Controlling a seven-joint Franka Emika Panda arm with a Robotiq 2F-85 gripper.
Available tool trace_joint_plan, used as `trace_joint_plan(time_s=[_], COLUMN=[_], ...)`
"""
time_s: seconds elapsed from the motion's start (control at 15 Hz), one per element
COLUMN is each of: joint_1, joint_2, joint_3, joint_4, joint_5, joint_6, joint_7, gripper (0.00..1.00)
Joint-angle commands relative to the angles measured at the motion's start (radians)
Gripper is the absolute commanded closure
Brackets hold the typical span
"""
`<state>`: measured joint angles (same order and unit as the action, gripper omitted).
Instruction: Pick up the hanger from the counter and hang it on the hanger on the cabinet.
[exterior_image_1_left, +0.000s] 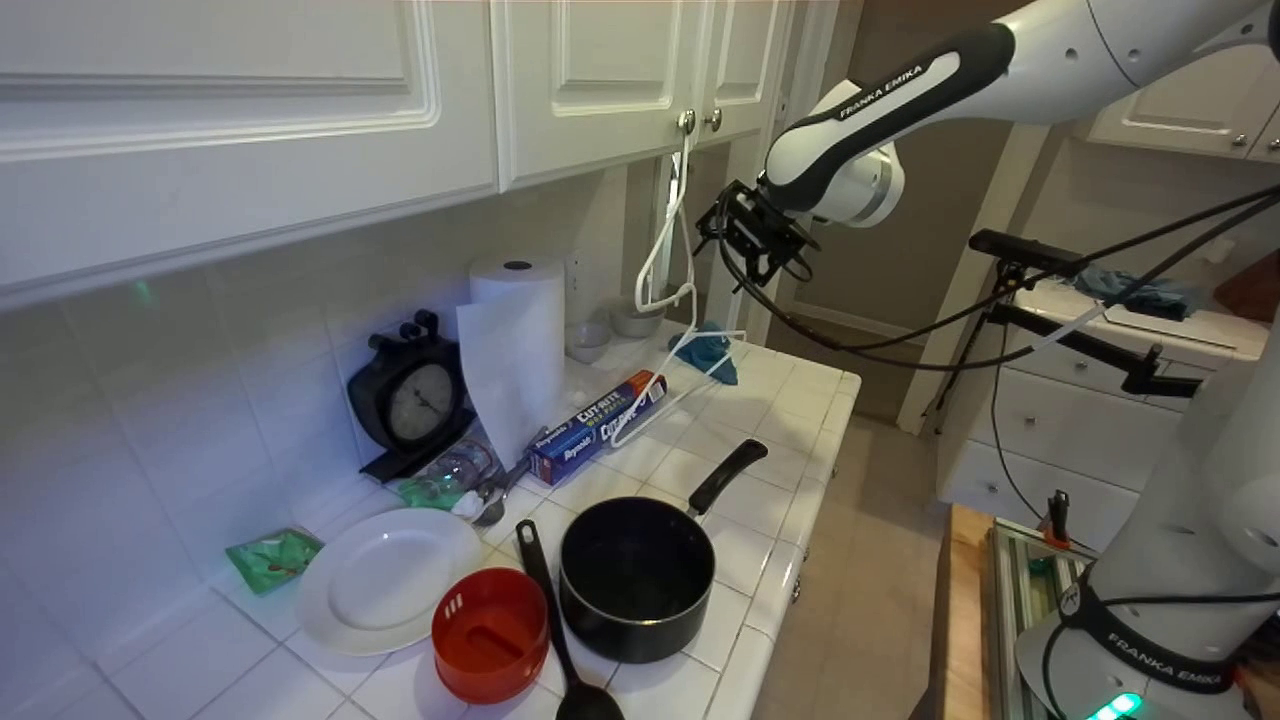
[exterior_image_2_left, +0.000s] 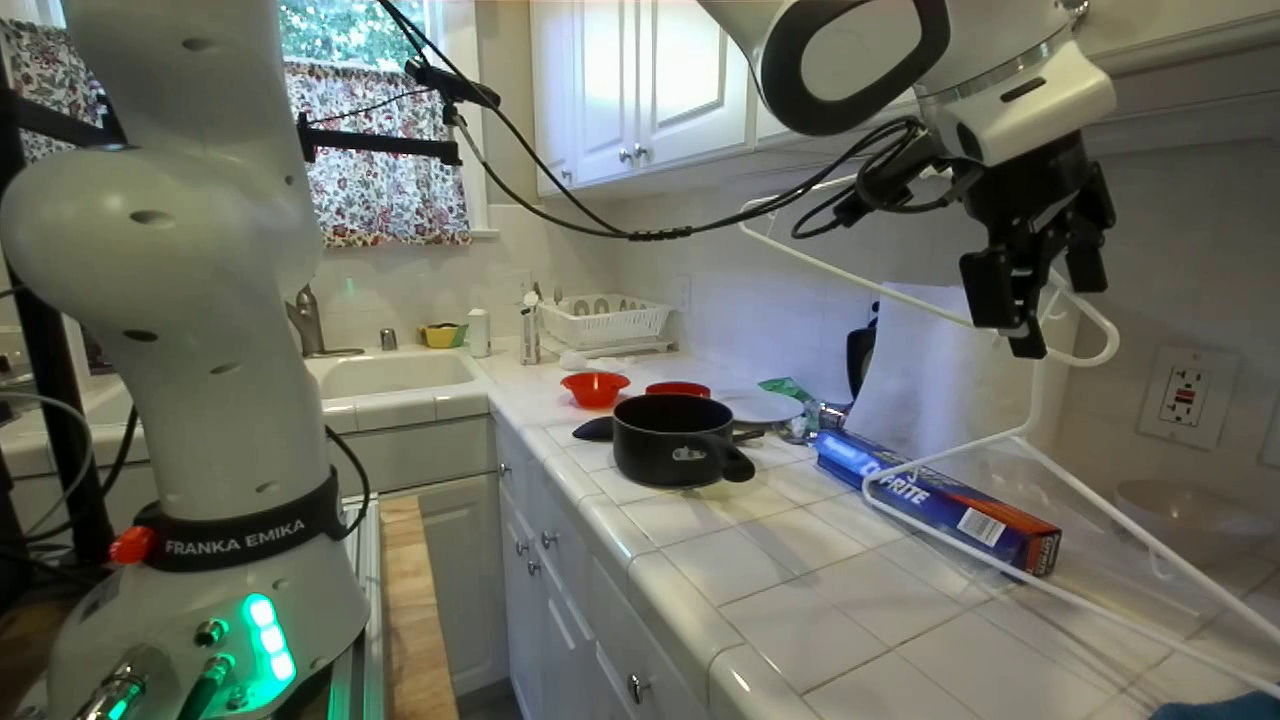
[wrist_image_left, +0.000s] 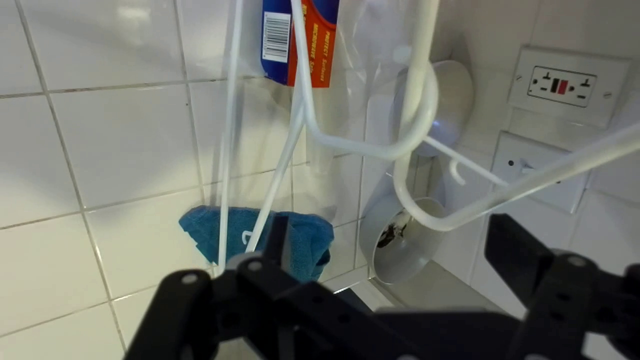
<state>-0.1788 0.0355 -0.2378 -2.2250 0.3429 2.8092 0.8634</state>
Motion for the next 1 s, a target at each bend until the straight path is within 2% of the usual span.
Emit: trace_joint_plan(time_s=[0.0, 0.33, 0.93], joint_1=[-0.016, -0.03, -0.06], joint_2=[-0.045, -0.047, -0.028], joint_3=[0.003, 0.004, -0.014], joint_4=[-0.021, 0.018, 0.1], joint_5=[-0.009, 0.051, 0.042], joint_6=[-0.032, -0.144, -0.38], joint_7=[-0.015, -0.187, -0.431], gripper=[0.0, 0.0, 0.0])
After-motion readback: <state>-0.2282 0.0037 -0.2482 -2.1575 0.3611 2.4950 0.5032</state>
